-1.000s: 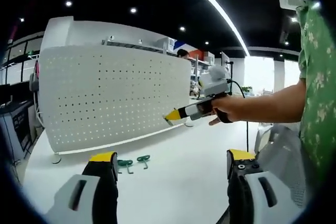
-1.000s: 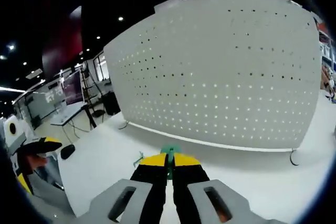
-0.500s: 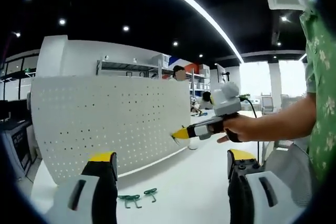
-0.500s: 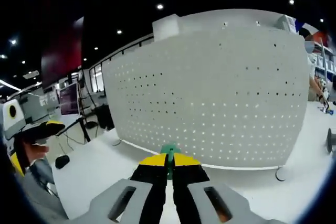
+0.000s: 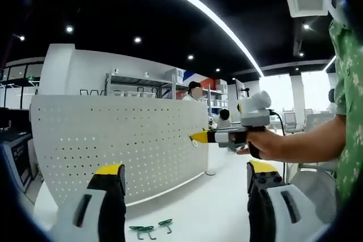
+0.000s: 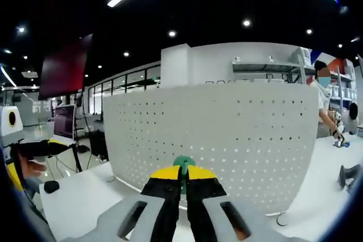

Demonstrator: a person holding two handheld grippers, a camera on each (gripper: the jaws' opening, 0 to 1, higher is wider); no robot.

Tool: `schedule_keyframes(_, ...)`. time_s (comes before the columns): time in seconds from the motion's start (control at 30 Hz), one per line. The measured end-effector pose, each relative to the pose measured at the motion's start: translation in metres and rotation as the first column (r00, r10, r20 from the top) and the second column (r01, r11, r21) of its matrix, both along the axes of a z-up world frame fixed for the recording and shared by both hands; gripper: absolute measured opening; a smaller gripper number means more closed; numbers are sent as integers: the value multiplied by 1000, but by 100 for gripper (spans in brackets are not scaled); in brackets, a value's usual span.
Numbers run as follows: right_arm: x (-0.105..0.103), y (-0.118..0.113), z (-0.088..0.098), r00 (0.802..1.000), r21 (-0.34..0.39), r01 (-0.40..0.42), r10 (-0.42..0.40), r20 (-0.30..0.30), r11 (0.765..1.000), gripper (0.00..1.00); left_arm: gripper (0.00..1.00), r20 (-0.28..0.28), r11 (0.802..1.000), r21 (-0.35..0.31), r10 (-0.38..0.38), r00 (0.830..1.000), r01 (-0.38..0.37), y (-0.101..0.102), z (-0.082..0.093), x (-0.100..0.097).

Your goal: Insert the hook assembly into the mounting plate slot until the hook locks in place.

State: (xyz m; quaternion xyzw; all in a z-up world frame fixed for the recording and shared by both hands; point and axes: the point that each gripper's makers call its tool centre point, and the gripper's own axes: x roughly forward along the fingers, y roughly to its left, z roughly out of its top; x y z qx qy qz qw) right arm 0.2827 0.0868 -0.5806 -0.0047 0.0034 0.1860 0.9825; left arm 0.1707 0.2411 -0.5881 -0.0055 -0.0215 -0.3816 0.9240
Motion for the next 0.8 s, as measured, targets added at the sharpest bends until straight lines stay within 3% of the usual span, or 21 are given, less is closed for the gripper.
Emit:
schedule_keyframes(0.3,9,-13,21,997,15,40,-41,60,999,1,91,-32,997,-83,2,1000,-4,16,11,11)
schedule_keyframes(0.8,24,-34,46,985,24,103,-105,133,994,1,91,-55,996,-79,-42,998,37,11,10,19)
